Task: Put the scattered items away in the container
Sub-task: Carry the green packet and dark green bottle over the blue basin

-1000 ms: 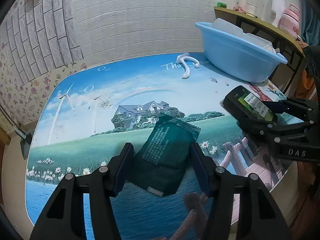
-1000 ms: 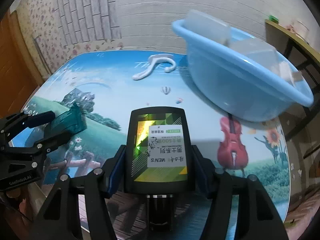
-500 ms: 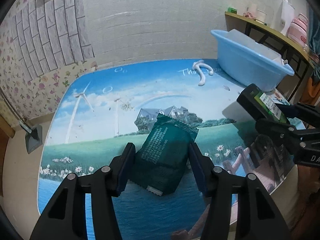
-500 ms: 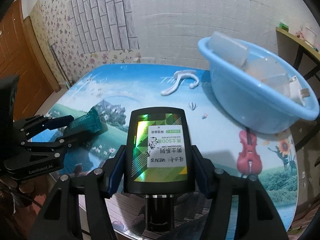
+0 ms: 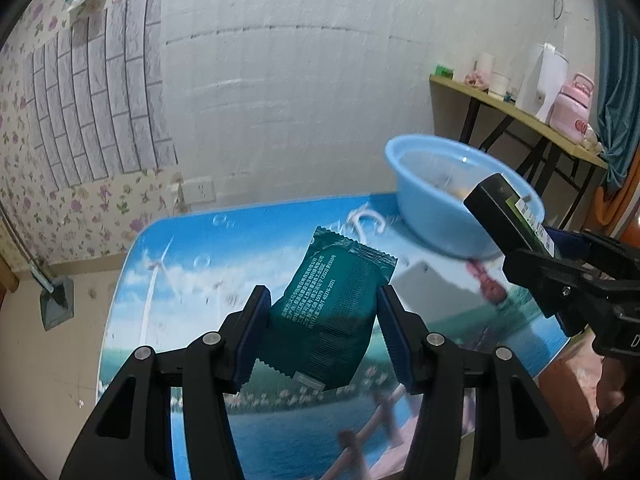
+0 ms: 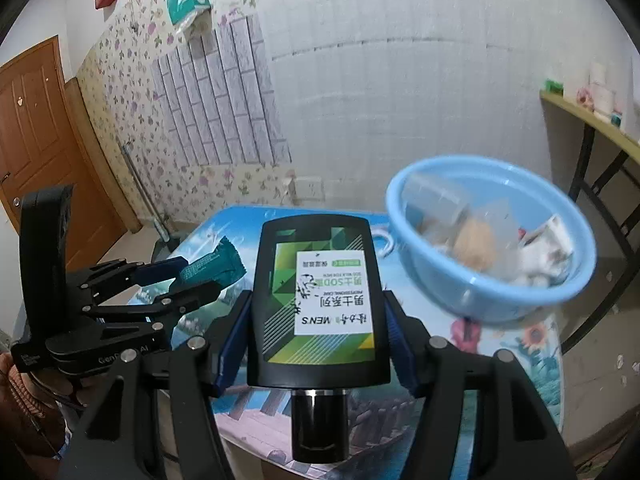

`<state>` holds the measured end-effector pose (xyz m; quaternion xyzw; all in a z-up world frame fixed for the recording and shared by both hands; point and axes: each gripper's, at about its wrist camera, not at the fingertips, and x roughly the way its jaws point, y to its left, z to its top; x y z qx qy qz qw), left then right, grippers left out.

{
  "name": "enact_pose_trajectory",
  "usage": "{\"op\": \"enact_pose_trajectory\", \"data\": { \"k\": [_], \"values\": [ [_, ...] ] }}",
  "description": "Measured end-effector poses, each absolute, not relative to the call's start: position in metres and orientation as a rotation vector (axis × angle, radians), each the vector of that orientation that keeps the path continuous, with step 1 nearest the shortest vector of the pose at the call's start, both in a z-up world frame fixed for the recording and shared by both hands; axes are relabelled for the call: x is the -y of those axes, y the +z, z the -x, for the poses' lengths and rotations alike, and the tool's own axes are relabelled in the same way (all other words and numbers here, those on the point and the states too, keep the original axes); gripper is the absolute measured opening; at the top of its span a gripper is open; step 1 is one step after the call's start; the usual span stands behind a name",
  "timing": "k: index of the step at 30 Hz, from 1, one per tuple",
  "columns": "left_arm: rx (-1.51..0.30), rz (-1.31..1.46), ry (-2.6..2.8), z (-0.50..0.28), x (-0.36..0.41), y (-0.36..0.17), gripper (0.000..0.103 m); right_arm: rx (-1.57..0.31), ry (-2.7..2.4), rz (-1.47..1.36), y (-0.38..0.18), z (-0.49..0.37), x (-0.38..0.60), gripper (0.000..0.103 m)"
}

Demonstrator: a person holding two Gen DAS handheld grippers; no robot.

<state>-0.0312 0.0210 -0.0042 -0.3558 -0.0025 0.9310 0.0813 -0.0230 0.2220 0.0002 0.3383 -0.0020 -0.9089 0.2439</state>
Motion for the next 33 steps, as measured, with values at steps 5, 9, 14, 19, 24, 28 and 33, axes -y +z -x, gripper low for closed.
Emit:
{"op": "enact_pose_trajectory", "data": {
  "k": [5,9,14,19,24,28,33],
  "values": [
    [-0.019,1.012,2.773,0.044,-0.038,0.012,0.054,0.01,-2.535,-0.866,0.02,0.026,-0.236,0.061],
    [-0.045,0.989,2.743,0.055,-0.061,0.024,0.054,0.046,-2.578,-0.86,0.027,0.037,-0.254,0.061],
    [-0.04,0.936,2.699,0.076,-0.088,0.039,0.054,0.1,-2.616,-0.876,0.029,0.055,-0.282,0.061],
    [-0.055,0.927,2.673,0.103,-0.117,0.039,0.054,0.122,-2.641,-0.898,0.026,0.076,-0.307,0.061],
    [-0.095,0.977,2.644,0.131,-0.138,0.029,0.054,0.129,-2.677,-0.923,0.017,0.097,-0.329,0.061],
    [-0.153,0.987,2.617,0.147,-0.157,0.02,0.054,0.198,-2.691,-0.897,0.011,0.109,-0.349,0.061],
    [-0.19,0.997,2.591,0.161,-0.173,0.006,0.055,0.184,-2.692,-0.917,0.002,0.124,-0.359,0.061]
  ]
}}
